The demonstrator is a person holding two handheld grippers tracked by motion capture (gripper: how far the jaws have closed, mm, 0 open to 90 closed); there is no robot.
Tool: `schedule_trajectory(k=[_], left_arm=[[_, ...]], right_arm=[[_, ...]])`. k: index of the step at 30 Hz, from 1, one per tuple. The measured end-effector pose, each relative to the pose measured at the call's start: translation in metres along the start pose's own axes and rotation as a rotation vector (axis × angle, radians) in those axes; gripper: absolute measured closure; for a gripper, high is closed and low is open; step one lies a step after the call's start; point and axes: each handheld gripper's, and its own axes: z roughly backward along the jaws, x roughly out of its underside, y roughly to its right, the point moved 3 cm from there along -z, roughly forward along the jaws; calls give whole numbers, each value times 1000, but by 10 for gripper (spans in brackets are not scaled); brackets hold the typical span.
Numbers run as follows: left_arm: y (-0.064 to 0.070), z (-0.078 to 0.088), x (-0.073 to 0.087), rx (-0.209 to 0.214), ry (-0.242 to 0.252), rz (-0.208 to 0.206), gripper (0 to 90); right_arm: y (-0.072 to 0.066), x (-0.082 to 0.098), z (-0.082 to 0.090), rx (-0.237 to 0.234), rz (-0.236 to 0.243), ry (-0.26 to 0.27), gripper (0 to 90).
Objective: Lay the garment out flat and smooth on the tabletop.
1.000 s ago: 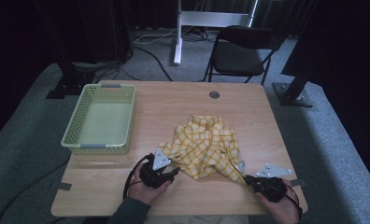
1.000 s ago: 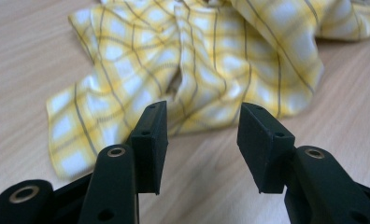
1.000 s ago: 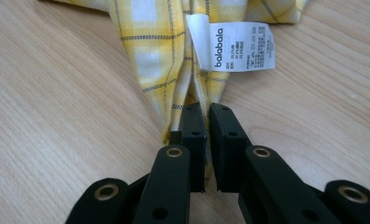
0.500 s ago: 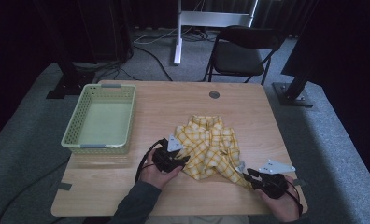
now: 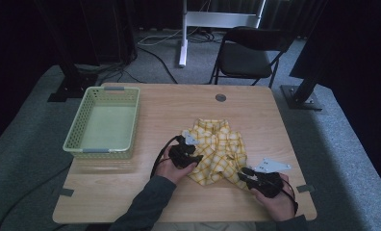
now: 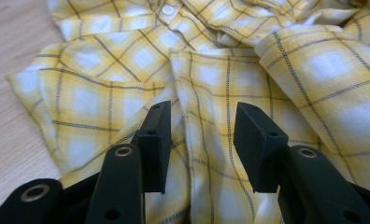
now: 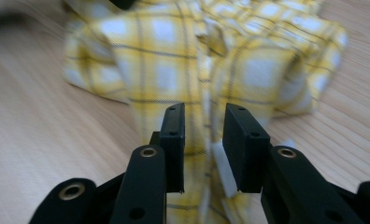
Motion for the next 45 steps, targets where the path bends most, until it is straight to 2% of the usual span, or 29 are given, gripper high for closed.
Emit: schedule_trajectory(k=[5, 9, 13, 17, 25, 28, 32, 36, 39, 42, 45], left_arm=[[1, -6, 0, 8, -11, 3, 573], [3, -8, 0, 9, -21, -6, 593], [7, -6, 0, -10, -10, -28, 715], [11, -2, 0, -22, 3, -57, 793], [18, 10, 0, -33, 44, -82, 802], [20, 13, 1, -37, 46, -95, 823], [23, 10, 2, -56, 26, -118, 850], [23, 6, 2, -65, 26, -112, 770], [26, 4, 2, -71, 22, -123, 732], [27, 3, 2, -94, 8, -147, 788], [29, 5, 3, -110, 20, -156, 871]], right_arm=[[-2, 1, -7, -29, 2, -29, 628], [-3, 7, -15, -33, 1, -61, 602], [-2, 11, -18, -37, -3, -77, 609], [-1, 13, -18, -37, -7, -83, 630], [-1, 16, -17, -50, 0, -97, 751], [-2, 16, -17, -50, 2, -100, 754], [-1, 17, -17, -53, -5, -95, 754], [-1, 17, -17, -55, -7, -92, 750], [-1, 18, -17, -59, -8, -88, 742], [-1, 18, -17, -60, -11, -85, 738], [-1, 18, -16, -58, -11, -86, 743]])
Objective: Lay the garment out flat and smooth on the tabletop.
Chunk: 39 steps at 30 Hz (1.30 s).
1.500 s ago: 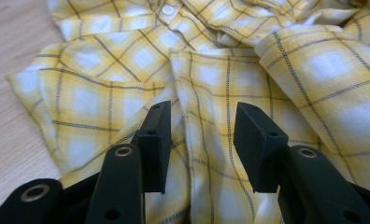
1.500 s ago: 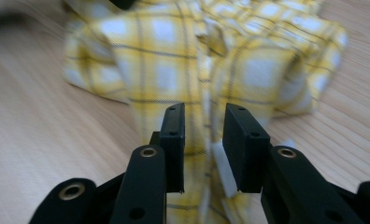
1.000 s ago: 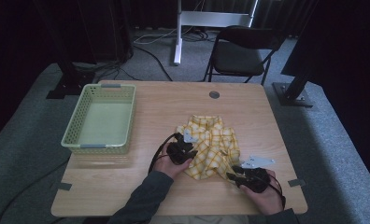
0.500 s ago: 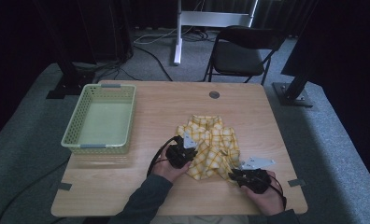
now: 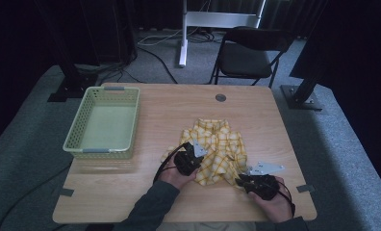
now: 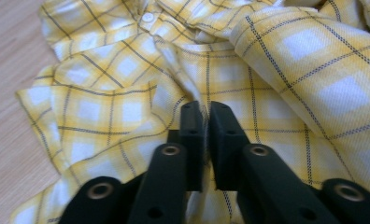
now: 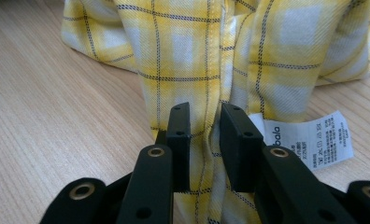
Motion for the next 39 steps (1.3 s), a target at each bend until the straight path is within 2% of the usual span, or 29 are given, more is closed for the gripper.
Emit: schedule_trajectory(k=[4, 12, 18, 26, 33, 39], left_arm=[[1, 5, 0, -6, 8, -18, 885], [3, 18, 4, 3, 41, -12, 884], [1, 26, 14, 32, 62, 26, 884], [-7, 38, 33, 79, 80, 97, 884], [-14, 48, 49, 106, 88, 145, 884], [-18, 54, 62, 111, 94, 180, 885]], right_arm=[[0, 0, 1, 2, 1, -6, 755], [2, 3, 4, 2, -2, -7, 756], [4, 6, 7, 3, -10, -7, 753], [7, 10, 11, 9, -19, -10, 751], [10, 13, 15, 15, -28, -12, 751], [11, 18, 21, 22, -39, -15, 750]])
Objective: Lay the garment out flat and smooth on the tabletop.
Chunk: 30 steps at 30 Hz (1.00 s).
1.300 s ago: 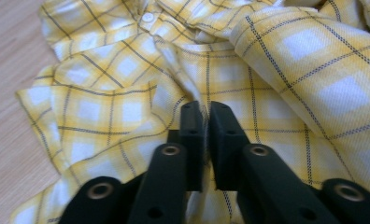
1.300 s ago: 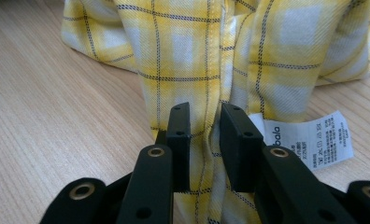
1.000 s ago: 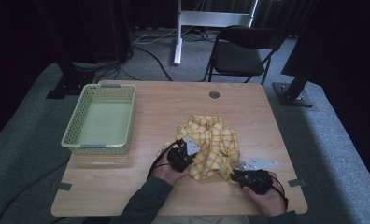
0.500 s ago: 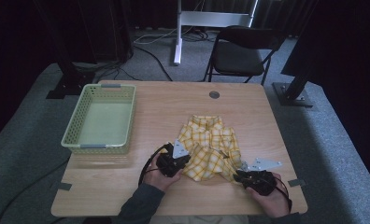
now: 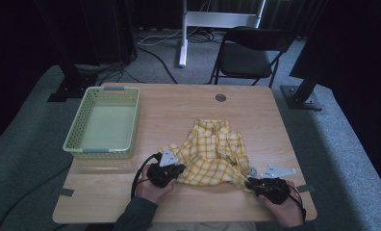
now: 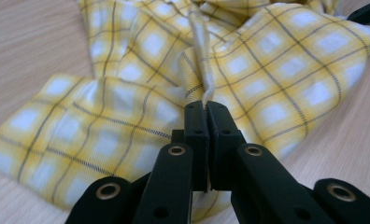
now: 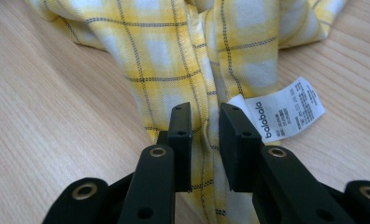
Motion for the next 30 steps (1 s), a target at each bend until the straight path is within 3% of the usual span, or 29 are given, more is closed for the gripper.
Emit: schedule_trajectory(k=[13, 17, 22, 30], left_arm=[[-11, 1, 16, -56, -40, 28, 886], [-10, -2, 17, -45, -46, 36, 884], [-5, 1, 13, -37, -29, 9, 793], [6, 11, 1, -47, 20, -28, 757]], right_arm=[[4, 11, 12, 12, -21, -5, 750], [5, 14, 14, 12, -25, -5, 744], [6, 15, 14, 2, -41, 7, 704], [2, 11, 14, 8, -21, 9, 687]])
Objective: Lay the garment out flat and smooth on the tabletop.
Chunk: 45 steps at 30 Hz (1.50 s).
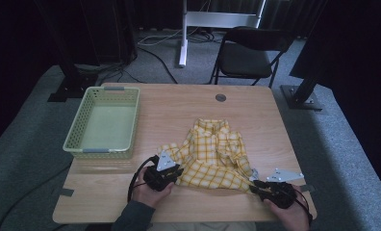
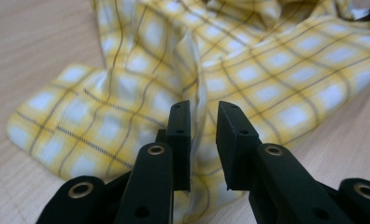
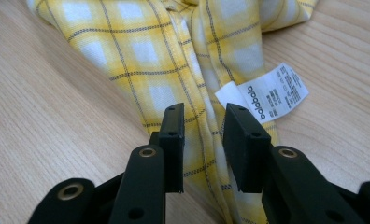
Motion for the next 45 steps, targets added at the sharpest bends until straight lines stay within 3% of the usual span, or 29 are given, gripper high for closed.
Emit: schedule_trajectory(k=[7, 15, 17, 23, 31, 45], left_arm=[[7, 2, -17, 12, 27, -49, 746], [10, -18, -31, 11, -3, -70, 704], [6, -23, -32, -13, -10, -49, 697], [-1, -29, -28, -25, -53, -21, 649], [-9, -29, -27, -45, -32, 27, 609], [-16, -40, -23, -10, -62, 99, 582]], right_arm=[[-2, -2, -3, -5, 1, -2, 686], [-1, -2, -4, -8, 4, -2, 683], [-1, -2, -5, -9, 2, 0, 682], [0, -2, -5, -15, -3, 2, 677], [-1, -3, -6, -21, -1, 5, 674], [-2, -2, -6, -22, 2, 10, 664]])
